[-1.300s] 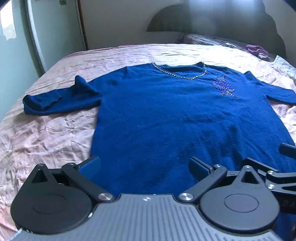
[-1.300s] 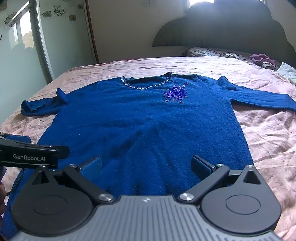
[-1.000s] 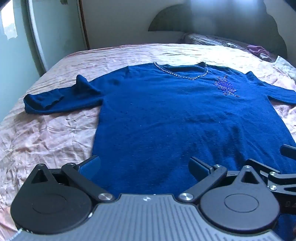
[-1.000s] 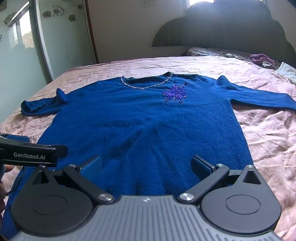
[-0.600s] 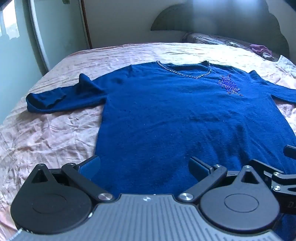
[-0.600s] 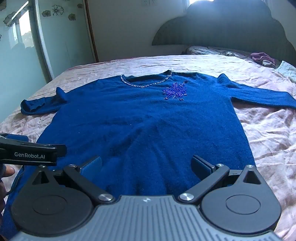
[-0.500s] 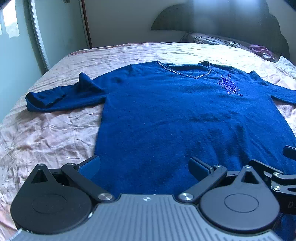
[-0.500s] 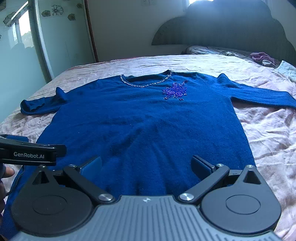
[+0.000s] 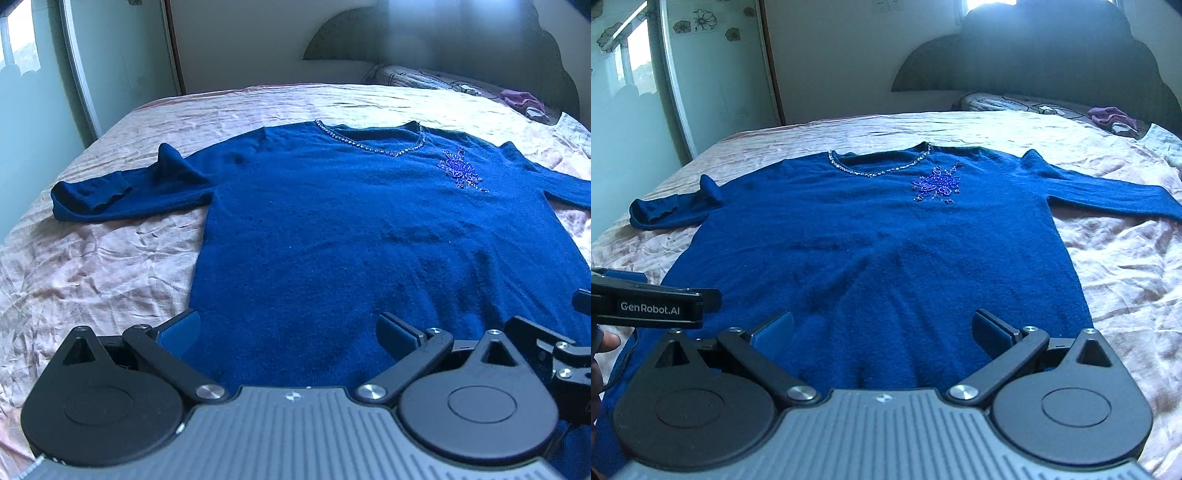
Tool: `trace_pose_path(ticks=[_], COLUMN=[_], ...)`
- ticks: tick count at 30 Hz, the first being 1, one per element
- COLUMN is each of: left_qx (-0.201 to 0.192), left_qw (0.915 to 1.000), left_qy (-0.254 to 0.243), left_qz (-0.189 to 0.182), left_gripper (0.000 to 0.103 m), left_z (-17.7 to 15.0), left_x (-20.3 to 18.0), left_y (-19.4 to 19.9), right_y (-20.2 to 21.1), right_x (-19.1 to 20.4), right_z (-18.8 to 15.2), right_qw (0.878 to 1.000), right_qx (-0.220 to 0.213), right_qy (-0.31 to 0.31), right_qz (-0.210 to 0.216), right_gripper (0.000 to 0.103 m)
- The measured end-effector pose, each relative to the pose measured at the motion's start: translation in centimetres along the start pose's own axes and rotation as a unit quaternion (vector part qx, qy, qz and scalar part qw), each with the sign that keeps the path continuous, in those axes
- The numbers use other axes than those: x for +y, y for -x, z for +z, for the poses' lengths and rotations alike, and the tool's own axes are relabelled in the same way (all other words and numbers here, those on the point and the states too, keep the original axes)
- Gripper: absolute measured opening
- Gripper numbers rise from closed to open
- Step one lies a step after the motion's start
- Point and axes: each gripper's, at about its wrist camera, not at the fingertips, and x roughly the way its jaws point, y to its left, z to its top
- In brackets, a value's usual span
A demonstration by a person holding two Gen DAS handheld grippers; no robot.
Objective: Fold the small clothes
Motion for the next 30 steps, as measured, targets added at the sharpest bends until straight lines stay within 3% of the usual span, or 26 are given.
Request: trace_pose_path(ticks=[13, 20, 25, 30], left_qx=[0.007, 0.005, -0.008, -0.011], left_qw=[1.0000, 0.9999, 0.9997, 0.9996], left_qy=[0.002, -0.001, 0.000, 0.001], left_qz=[0.003, -0.015, -0.021, -0.027], left_gripper=[0.102, 0.102, 0.102, 0.102], left_z=[-0.1, 0.3, 0.7, 1.0], left_x=[-0.3, -0.7, -1.2, -1.5], left_y=[-0.6, -0.8, -0.9, -1.3], right_y=[0.1, 0.3, 0.8, 0.9], right_x=[-1.3, -2.3, -5.7, -9.2], right_z=[0.3, 0.7, 1.9, 2.3], right_qw=[1.000, 1.000, 0.997, 0.994], right_qx=[-0.007, -0.029, -0.061, -0.067], right_qy=[-0.013, -0.010, -0.038, -0.086], right_qz=[0.004, 0.000, -0.026, -0.029], right_gripper=[0.103, 0.103, 0.103, 0.103])
